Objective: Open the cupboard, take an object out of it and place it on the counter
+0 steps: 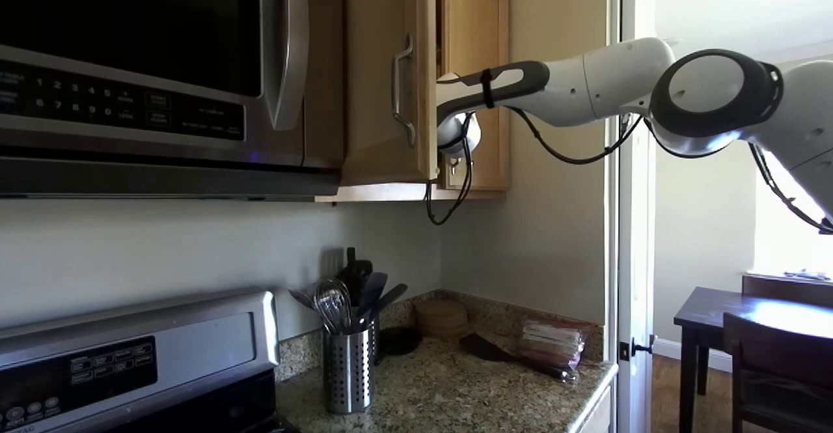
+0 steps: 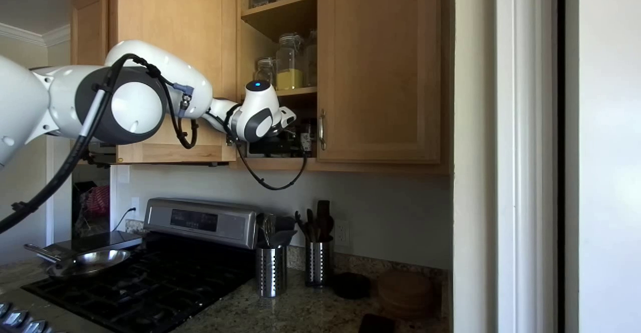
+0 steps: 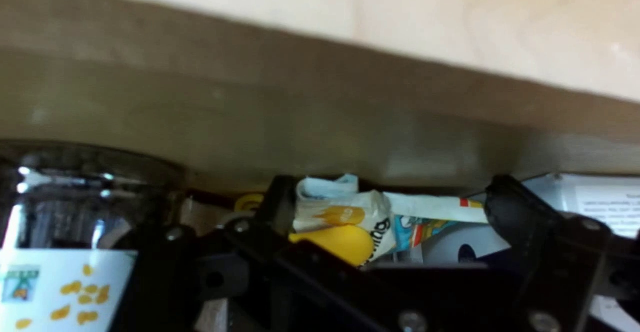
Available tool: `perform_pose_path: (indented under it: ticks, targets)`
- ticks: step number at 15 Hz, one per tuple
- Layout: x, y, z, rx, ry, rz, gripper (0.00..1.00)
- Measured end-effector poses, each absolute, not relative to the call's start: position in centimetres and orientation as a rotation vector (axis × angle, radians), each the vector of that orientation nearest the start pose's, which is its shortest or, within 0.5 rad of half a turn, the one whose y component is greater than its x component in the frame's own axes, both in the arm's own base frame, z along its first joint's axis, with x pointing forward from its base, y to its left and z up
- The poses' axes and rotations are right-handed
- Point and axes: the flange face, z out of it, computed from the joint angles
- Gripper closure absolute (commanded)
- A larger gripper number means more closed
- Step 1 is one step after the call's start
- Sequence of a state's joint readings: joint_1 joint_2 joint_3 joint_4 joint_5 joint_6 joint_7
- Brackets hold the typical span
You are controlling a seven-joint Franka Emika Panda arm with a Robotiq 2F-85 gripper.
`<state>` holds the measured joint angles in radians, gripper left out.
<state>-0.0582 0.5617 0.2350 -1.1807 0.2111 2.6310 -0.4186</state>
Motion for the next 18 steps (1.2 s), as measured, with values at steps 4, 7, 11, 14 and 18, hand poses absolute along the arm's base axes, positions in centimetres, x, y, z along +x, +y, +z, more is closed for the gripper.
perform_pose_path:
  ticks: [4, 7, 11, 14, 18]
  targets:
    - [76.4, 7.7, 58.0, -2.609, -0.502, -1.331, 0.52]
    - [76.6, 7.7, 58.1, -2.601, -0.5, -1.338, 0.73]
    - [76.8, 7.5, 58.1, -2.598, -0.494, -1.345, 0.92]
    - [76.8, 7.9, 58.1, -2.59, -0.502, -1.343, 0.96]
    - [76.7, 8.9, 58.1, -2.575, -0.555, -1.345, 0.91]
